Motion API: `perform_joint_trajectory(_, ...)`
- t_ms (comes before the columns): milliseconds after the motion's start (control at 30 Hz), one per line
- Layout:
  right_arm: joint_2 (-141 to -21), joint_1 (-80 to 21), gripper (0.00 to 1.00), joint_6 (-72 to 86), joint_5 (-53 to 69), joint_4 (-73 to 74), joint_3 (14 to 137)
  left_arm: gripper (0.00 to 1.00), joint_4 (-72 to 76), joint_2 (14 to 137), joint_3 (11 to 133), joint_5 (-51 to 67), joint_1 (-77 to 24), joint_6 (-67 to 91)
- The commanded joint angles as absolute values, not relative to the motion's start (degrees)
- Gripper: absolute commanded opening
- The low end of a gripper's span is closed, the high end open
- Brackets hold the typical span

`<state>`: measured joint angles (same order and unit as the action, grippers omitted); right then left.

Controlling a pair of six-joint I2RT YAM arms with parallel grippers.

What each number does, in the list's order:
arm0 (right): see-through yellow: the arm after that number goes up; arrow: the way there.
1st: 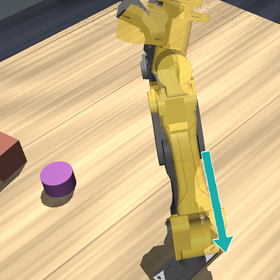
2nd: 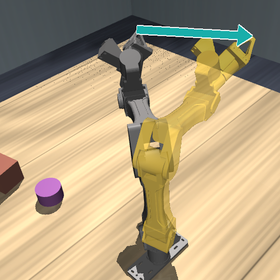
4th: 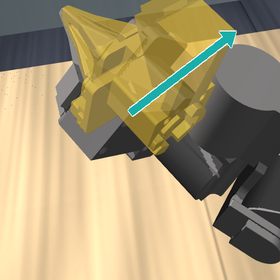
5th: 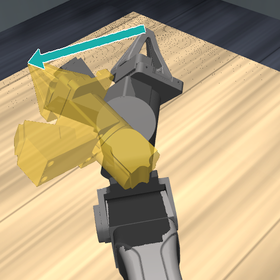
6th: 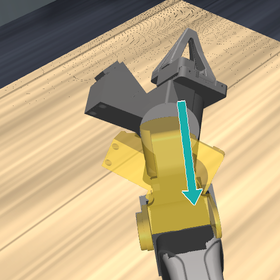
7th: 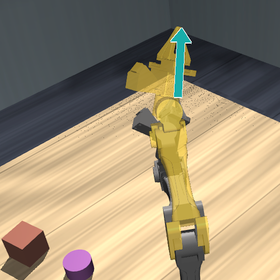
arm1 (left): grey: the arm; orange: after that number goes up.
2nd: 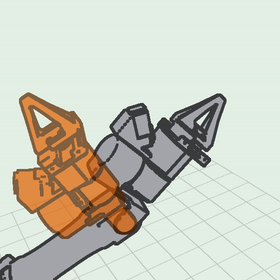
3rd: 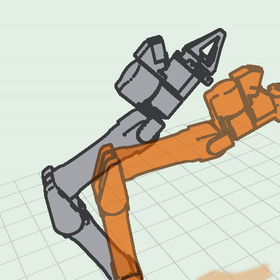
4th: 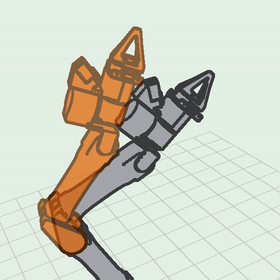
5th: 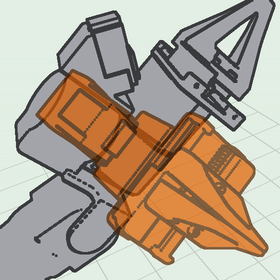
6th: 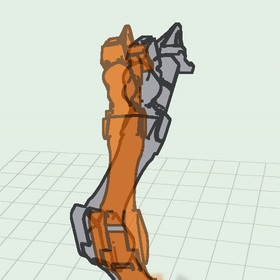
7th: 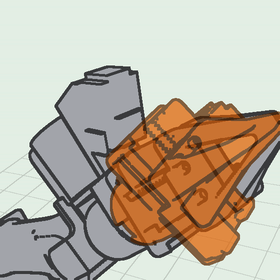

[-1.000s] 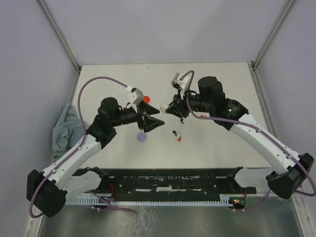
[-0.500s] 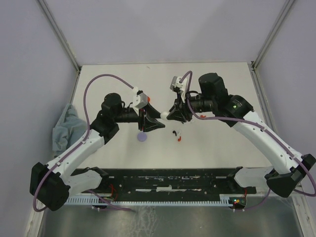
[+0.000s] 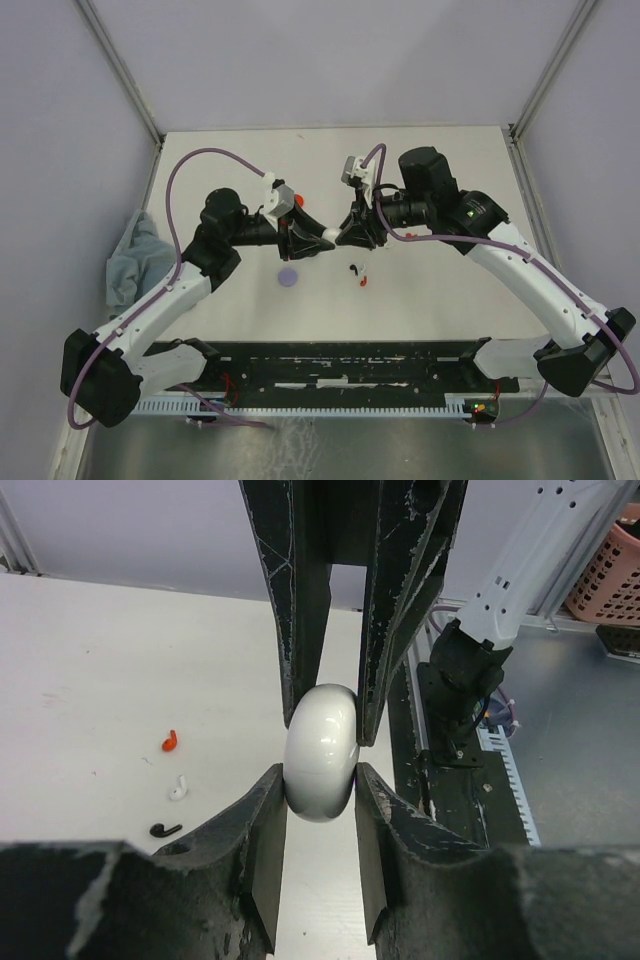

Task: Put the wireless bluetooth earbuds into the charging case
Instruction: Open the charging case.

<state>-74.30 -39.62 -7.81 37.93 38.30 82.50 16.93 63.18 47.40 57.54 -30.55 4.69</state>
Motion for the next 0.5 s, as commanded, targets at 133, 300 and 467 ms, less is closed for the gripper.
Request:
perform_joint_trajectory(133, -74.3, -39.4, 0.08, -7.1, 38.4, 34.6, 83.5, 0.39, 24.4, 62.3, 46.9, 59.3, -30.6, 9.2)
perform_joint_trajectory(300, -74.3, -39.4, 0.08, -6.7, 38.6, 33.7, 83.5, 0.40, 27.9, 62.2, 45.8, 59.4, -30.6, 12.1)
perform_joint_trajectory(467, -74.5, -39.4, 0.08, -6.4, 38.8, 33.1, 83.3, 0.42, 29.7, 62.7, 45.2, 59.8, -30.6, 13.8)
